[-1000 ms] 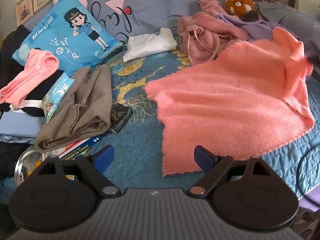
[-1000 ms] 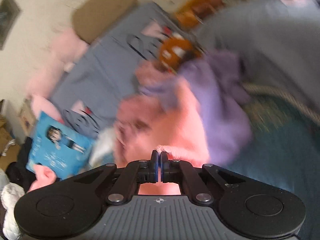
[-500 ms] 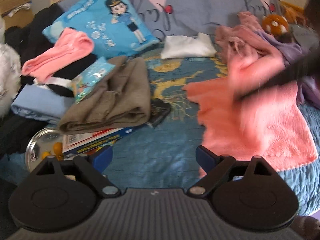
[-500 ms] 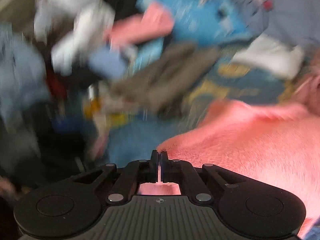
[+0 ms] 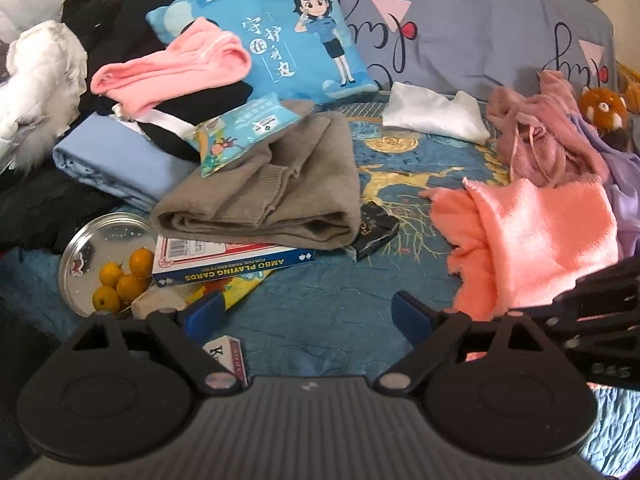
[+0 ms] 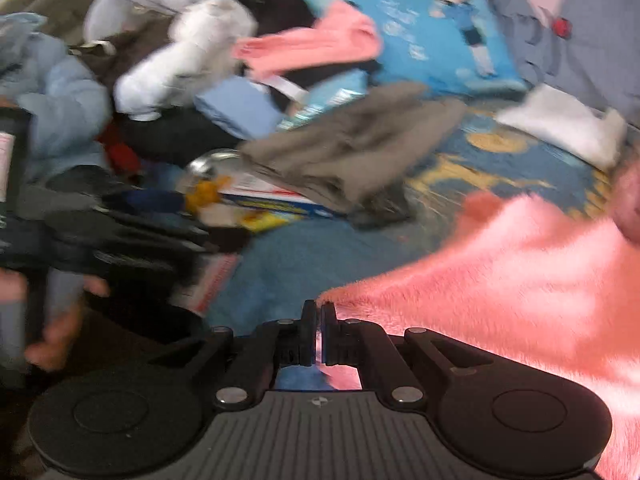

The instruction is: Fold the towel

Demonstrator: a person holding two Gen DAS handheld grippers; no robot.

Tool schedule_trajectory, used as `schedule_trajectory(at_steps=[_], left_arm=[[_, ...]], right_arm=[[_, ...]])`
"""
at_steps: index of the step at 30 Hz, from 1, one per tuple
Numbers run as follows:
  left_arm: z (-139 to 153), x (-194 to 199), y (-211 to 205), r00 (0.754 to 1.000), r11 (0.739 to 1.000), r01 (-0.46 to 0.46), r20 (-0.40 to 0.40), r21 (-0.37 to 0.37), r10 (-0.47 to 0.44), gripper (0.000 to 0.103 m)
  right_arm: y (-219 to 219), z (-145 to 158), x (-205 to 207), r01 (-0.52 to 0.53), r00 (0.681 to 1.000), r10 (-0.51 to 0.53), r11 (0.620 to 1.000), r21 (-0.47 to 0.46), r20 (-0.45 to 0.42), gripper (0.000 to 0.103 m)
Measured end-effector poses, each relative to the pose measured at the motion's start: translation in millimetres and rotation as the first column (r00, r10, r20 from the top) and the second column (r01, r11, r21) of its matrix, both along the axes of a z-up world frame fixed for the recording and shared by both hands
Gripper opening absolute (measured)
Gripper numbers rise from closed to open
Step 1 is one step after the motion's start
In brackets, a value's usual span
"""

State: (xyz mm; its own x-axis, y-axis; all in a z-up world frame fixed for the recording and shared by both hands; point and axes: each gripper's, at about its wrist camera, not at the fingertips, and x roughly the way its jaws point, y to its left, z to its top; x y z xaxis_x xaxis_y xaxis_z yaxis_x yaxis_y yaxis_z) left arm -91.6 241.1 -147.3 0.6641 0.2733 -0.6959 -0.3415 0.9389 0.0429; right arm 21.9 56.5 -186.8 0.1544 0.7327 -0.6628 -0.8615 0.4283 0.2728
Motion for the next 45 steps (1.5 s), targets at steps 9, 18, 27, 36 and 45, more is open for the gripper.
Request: schedule_trajectory(at_steps=[9, 18, 27, 36, 45], left_arm=[[-3.9, 1.8, -1.3, 1.0, 1.0, -0.001, -0.011, 0.012, 0.001, 0.092], [-9.2, 6.5, -12.7, 0.999, 0.998, 0.029, -0.03, 0.057, -0.027, 0.092], [-13.4, 9.4, -27.0, 0.998, 0.991, 0.044, -0.051, 0.127, -0.037, 0.092], [-15.8, 6.4, -33.8, 0.998, 0.984, 0.045, -0.061, 0.17, -0.035, 0.092], [-17.5, 5.9, -36.4, 0.997, 0.98, 0.05, -0.071, 0.192, -0.037, 0.093]], right_arm=[[-0.5, -27.8, -1.7, 0.152, 0.988, -0.151, 0.981, -0.117, 0.02, 0.013], [-138.8, -15.4, -27.5, 0.426, 0.901, -0.396, 0.884, -0.194, 0.176, 0.035], [-168.1, -50.6, -53.4, 0.484, 0.873, -0.436, 0.826, -0.289, 0.216, 0.026], [-193.7, -46.4, -55.9, 0.584, 0.812, -0.537, 0.746, -0.32, 0.228, 0.004], [-233.5, -53.2, -67.1, 0.645, 0.756, -0.606, 0.626, -0.438, 0.247, 0.003]])
